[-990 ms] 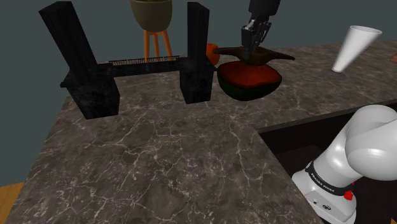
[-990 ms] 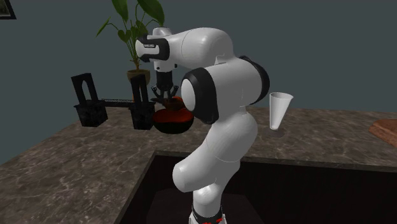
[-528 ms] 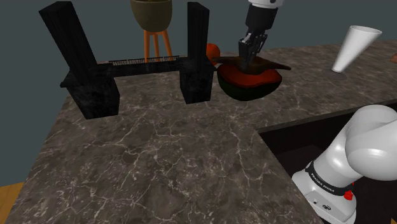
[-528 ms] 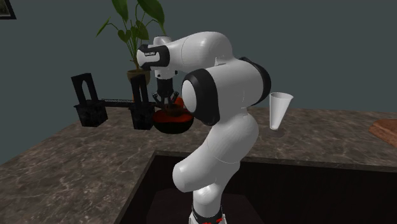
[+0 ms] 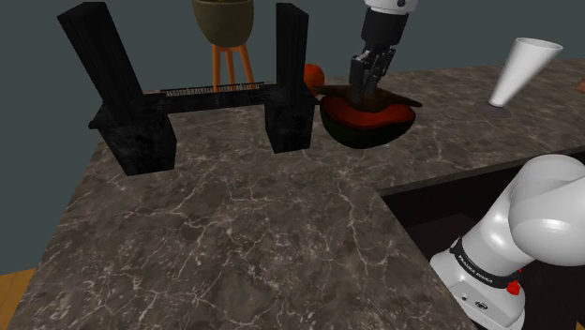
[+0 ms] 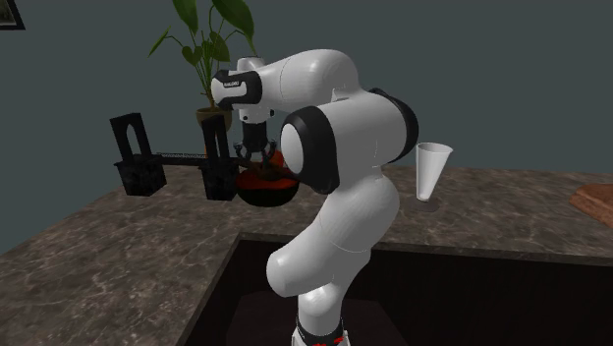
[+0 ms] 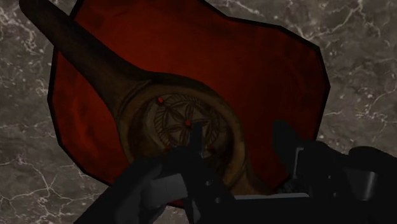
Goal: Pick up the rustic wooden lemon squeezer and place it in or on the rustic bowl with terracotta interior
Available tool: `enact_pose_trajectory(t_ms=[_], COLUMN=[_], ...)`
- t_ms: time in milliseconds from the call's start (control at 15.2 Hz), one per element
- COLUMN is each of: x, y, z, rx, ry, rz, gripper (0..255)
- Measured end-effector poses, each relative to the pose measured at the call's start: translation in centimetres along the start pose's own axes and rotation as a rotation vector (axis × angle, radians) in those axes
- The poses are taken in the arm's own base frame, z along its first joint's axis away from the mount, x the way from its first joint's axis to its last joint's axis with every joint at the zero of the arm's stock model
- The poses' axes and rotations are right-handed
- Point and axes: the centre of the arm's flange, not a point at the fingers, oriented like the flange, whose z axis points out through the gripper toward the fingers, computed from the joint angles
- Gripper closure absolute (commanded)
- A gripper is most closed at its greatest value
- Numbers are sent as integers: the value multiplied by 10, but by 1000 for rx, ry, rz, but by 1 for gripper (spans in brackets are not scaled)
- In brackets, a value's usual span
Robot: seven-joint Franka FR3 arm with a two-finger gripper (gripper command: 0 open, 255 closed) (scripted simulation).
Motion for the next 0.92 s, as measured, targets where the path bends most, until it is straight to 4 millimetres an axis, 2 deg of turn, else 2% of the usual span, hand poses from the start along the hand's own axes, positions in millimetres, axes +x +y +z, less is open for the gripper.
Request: enact_pose_trajectory(t_ms=[330, 660, 924], x=[0, 0, 0], y=[0, 0, 0], z=[0, -45, -50], rx=[0, 0, 0], ry=[0, 1, 0], rz=[0, 0, 0], gripper=[0, 0, 0])
